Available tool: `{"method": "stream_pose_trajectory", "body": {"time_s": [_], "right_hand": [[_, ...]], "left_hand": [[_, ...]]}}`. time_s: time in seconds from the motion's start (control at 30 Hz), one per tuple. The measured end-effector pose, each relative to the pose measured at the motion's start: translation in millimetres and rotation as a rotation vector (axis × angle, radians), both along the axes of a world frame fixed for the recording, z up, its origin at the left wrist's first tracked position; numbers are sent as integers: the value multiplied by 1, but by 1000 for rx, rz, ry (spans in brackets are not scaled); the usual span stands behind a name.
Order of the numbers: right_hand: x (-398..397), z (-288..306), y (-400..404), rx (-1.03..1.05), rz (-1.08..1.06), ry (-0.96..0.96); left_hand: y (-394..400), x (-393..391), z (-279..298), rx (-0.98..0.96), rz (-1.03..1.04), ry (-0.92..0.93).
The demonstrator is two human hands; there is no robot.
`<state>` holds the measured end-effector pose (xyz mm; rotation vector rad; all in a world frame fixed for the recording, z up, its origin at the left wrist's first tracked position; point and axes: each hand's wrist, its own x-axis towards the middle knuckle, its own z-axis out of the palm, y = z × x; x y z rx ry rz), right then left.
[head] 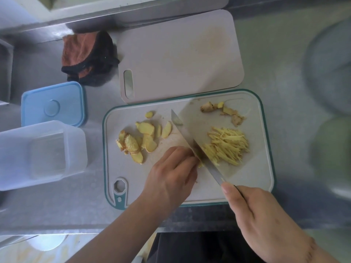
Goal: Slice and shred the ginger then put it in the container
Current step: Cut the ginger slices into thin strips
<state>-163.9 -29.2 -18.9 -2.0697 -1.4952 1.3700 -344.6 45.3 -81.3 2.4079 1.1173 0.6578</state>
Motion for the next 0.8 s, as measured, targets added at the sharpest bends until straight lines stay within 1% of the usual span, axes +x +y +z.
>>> {"method": "stream_pose_trajectory", "body": {"time_s": [0.23, 0.4, 0.57, 0.63, 0.8], "right_hand": [[-2, 11, -1, -70, -7, 33], [-5, 5, 2, -81, 15, 33], [-6, -5, 12, -41, 22, 16], [-2, -6, 9, -17, 3, -5], [-3, -1, 0, -5, -5, 12]], "left_hand": [[1, -2, -3, -4, -10, -1], [1, -3, -6, 5, -22, -24], [1, -4, -6, -4, -15, -22], [0, -4, -5, -5, -11, -16], [-1, -2, -4, 5, -7, 0]]}}
